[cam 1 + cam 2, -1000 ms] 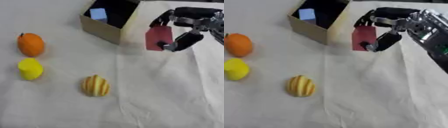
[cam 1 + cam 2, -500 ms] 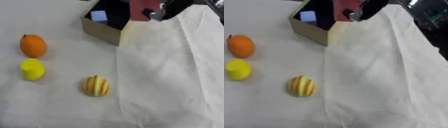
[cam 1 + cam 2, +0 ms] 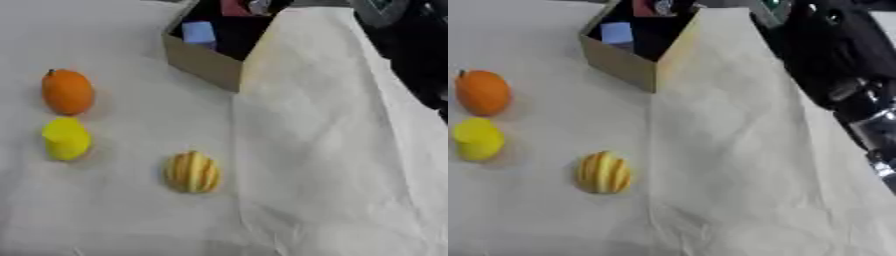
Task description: Pick up objects on the table and place them in the box.
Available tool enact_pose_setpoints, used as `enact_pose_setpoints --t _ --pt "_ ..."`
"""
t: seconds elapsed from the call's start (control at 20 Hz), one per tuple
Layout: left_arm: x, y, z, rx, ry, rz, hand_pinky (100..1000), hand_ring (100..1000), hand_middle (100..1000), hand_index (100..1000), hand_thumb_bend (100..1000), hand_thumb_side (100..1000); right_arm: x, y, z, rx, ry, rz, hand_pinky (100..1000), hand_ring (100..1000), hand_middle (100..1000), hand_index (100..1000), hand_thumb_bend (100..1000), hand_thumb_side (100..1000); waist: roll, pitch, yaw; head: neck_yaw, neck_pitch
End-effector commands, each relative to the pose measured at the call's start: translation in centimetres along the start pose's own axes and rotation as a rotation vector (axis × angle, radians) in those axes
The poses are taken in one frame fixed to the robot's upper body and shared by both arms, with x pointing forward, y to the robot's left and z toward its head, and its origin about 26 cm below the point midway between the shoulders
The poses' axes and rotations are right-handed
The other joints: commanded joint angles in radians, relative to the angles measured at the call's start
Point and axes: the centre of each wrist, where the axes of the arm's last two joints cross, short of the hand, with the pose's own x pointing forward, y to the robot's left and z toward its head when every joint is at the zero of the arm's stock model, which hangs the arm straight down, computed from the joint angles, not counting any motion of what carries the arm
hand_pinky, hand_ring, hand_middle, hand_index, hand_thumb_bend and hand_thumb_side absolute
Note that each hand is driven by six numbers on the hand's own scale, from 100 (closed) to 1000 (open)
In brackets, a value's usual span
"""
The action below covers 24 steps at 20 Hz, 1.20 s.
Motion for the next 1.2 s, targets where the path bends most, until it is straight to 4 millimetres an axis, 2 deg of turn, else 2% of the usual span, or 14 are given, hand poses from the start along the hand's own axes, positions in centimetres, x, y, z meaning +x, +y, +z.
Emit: enact_pose_setpoints --t 0.05,0.3,0.35,0.4,0.45,0.5,0.6,0.7,1.2 --pt "0.9 0.0 -0.7 -0.02 -0.041 0.004 712 634 605 781 381 581 0.0 -0.7 -1.0 -0.021 0.036 0.0 871 735 552 768 296 100 0.004 -0.015 0.005 -0.01 -0.014" --pt "1.0 0.0 -0.8 -0.021 -0.043 0.006 712 635 605 781 381 581 -0.6 1.1 -2.3 0.013 0.062 0.013 875 759 574 799 287 100 0.003 -0.013 0.01 -0.011 -0.013" --pt "1.0 0.0 -0.8 -0.021 -0.043 0.007 712 635 605 781 381 581 -0.7 1.4 -2.5 0.017 0.06 0.018 881 783 609 837 264 100 0.003 -0.013 0.01 -0.011 -0.013" --pt "1.0 -0.1 -0.8 -0.022 -0.043 0.008 712 635 605 781 382 580 -0.7 1.6 -2.7 0.02 0.053 0.025 897 848 710 910 237 166 0.004 -0.013 0.01 -0.011 -0.013" --pt "1.0 -0.1 -0.8 -0.022 -0.043 0.009 713 635 605 781 382 580 -0.6 1.8 -2.9 0.022 0.044 0.034 923 910 795 946 240 221 0.004 -0.013 0.01 -0.012 -0.013" --pt "1.0 -0.1 -0.8 -0.022 -0.043 0.009 713 635 605 782 382 580 -0.5 1.9 -3.0 0.023 0.035 0.043 938 935 823 959 268 240 0.004 -0.013 0.01 -0.012 -0.013" --pt "1.0 -0.1 -0.8 -0.024 -0.042 0.011 713 635 605 782 383 581 -0.6 2.0 -3.2 0.02 0.023 0.065 964 974 867 980 411 251 0.005 -0.013 0.01 -0.012 -0.013" --pt "1.0 -0.1 -0.8 -0.025 -0.041 0.011 713 635 605 782 383 581 -0.7 2.1 -3.3 0.017 0.022 0.089 975 988 890 993 483 239 0.006 -0.012 0.011 -0.012 -0.012" --pt "1.0 -0.2 -0.8 -0.026 -0.042 0.015 714 636 604 782 391 578 -0.8 2.5 -3.6 -0.011 0.024 0.14 990 1000 909 1000 447 183 0.009 -0.014 0.009 -0.01 -0.01"
